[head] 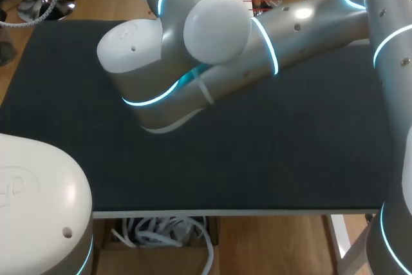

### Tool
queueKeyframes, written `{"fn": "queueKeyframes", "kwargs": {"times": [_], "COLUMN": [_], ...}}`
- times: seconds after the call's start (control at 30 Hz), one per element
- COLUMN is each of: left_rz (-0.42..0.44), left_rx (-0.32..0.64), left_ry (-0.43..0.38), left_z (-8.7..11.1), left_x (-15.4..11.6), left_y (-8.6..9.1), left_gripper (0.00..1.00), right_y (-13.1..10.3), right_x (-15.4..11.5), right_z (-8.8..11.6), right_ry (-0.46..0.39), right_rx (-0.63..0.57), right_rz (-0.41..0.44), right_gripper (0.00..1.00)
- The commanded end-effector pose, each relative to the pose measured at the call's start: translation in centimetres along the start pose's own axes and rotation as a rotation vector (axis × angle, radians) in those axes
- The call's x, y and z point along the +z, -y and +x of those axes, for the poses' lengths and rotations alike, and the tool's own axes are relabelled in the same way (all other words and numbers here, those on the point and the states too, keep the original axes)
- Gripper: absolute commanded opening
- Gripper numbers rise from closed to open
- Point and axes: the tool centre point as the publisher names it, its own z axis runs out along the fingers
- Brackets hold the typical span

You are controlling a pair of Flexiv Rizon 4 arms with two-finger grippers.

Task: Grab the tape and strap the tape.

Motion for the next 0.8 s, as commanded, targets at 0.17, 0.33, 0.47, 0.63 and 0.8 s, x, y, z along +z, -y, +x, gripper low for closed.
{"fn": "queueKeyframes", "kwargs": {"times": [0.17, 0.33, 0.47, 0.63, 0.8], "left_rz": [-0.002, -0.002, -0.002, -0.002, -0.002], "left_rx": [0.0, 0.0, 0.0, 0.0, 0.0], "left_ry": [-0.001, -0.001, -0.001, -0.001, -0.001], "left_z": [0.03, 0.03, 0.03, 0.03, 0.03], "left_x": [-0.07, -0.07, -0.07, -0.07, -0.07], "left_y": [0.0, 0.0, 0.0, 0.0, 0.0], "left_gripper": [0.0, 0.0, 0.0, 0.0, 0.0], "right_y": [0.0, 0.09, 0.01, -0.12, -0.14], "right_x": [0.15, 0.25, 0.32, 0.29, 0.07], "right_z": [-0.17, -0.16, -0.12, -0.03, -0.01], "right_ry": [-0.009, -0.011, -0.012, -0.017, -0.016], "right_rx": [-0.009, -0.01, -0.012, -0.015, -0.014], "right_rz": [-0.002, 0.002, 0.0, -0.006, -0.007], "right_gripper": [0.0, 0.0, 0.0, 0.0, 0.0]}}
